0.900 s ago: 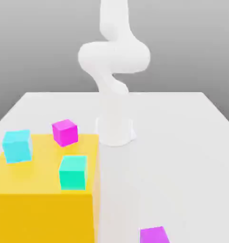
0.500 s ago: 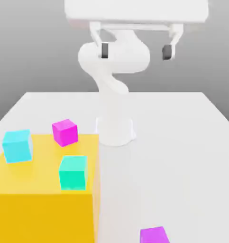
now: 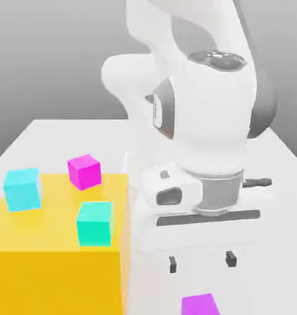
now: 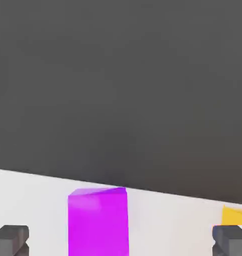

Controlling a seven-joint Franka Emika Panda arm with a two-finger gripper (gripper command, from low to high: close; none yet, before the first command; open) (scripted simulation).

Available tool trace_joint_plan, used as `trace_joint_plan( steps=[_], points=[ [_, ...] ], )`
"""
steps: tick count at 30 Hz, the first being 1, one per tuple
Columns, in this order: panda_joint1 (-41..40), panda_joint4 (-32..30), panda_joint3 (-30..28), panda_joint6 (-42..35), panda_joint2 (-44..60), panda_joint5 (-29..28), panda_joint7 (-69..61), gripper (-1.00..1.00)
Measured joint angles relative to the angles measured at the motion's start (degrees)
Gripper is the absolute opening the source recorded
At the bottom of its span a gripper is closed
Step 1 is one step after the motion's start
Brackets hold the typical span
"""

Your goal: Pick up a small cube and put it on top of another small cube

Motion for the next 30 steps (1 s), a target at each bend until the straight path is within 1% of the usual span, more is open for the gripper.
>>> trace_joint_plan(
  steps=[5, 6, 12, 14, 17, 20, 30],
  points=[
    [1.0, 1.3, -0.8, 6.5, 10.4, -1.3, 1.0, 0.0],
    [1.3, 1.7, -1.1, 7.9, 12.1, -1.6, 1.2, -1.0],
    [1.4, 1.8, -1.2, 8.6, 13.0, -1.8, 1.3, -1.0],
    [1.1, 1.4, -0.8, 7.0, 11.0, -1.5, 1.0, -1.0],
    [0.4, 0.4, 0.1, 2.5, 5.5, -0.4, 0.3, -1.0],
    [-0.6, 4.5, -0.4, -3.9, 5.3, -0.3, -1.4, -1.0],
    [-4.5, 23.6, -1.8, -27.7, 8.1, 1.4, -9.4, -1.0]
  ],
)
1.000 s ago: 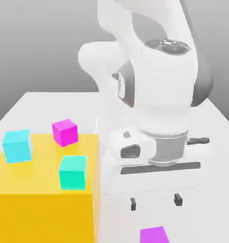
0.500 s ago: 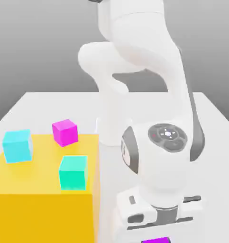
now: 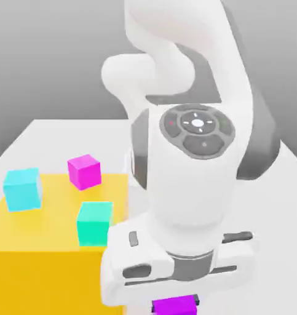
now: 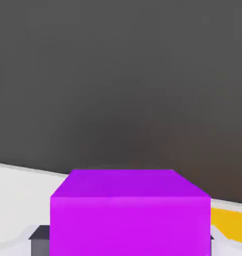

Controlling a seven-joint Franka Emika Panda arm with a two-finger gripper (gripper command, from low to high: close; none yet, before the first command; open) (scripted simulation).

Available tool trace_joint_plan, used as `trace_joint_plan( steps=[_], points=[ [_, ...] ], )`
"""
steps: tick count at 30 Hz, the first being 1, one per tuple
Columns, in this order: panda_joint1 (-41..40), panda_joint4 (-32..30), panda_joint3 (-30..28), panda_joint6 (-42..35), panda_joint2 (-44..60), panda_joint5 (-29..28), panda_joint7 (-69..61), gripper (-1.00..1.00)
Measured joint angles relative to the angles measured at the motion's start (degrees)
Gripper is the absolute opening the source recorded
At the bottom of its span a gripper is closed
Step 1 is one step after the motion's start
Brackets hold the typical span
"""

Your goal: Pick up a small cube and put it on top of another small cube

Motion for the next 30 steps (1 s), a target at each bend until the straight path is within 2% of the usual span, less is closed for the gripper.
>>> trace_joint_plan(
  steps=[5, 9, 11, 19, 30],
  points=[
    [-4.0, 2.6, -1.7, -11.6, -7.6, 5.3, -3.4, -1.0],
    [-7.8, 2.9, -4.4, -21.3, -15.4, 10.7, -6.2, -1.0],
    [-9.8, 1.1, -5.5, -23.3, -19.0, 12.3, -6.4, -1.0],
    [-13.2, -14.6, -6.0, -18.2, -33.6, 11.5, 0.2, -1.0],
    [-19.1, -37.1, -2.5, -6.7, -53.2, 4.2, 13.9, -1.0]
  ],
)
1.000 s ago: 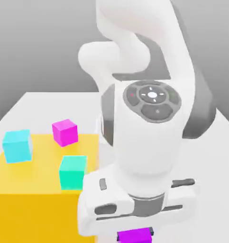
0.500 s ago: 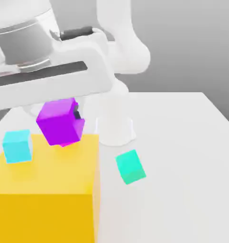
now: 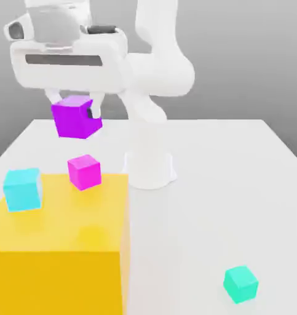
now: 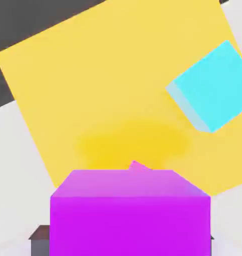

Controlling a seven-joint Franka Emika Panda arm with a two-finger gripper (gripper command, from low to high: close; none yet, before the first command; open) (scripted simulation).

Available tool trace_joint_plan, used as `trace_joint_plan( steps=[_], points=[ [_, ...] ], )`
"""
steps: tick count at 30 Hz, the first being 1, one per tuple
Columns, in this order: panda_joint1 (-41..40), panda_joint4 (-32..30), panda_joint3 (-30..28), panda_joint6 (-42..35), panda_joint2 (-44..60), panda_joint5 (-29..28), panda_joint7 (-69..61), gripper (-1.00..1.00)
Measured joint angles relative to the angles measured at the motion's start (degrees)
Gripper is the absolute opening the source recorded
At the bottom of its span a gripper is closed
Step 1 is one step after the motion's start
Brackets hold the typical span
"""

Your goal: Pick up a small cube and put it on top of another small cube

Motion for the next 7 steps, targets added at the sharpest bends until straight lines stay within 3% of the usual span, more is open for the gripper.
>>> trace_joint_plan(
  steps=[3, 4, 7],
  points=[
    [-0.4, -4.9, 0.4, 7.0, 1.8, -0.1, 0.4, -1.0],
    [-0.5, -5.8, 0.5, 8.4, 2.3, -0.1, 0.4, 1.0],
    [-0.5, -5.8, 0.5, 8.4, 2.3, -0.1, 0.4, 1.0]
  ],
)
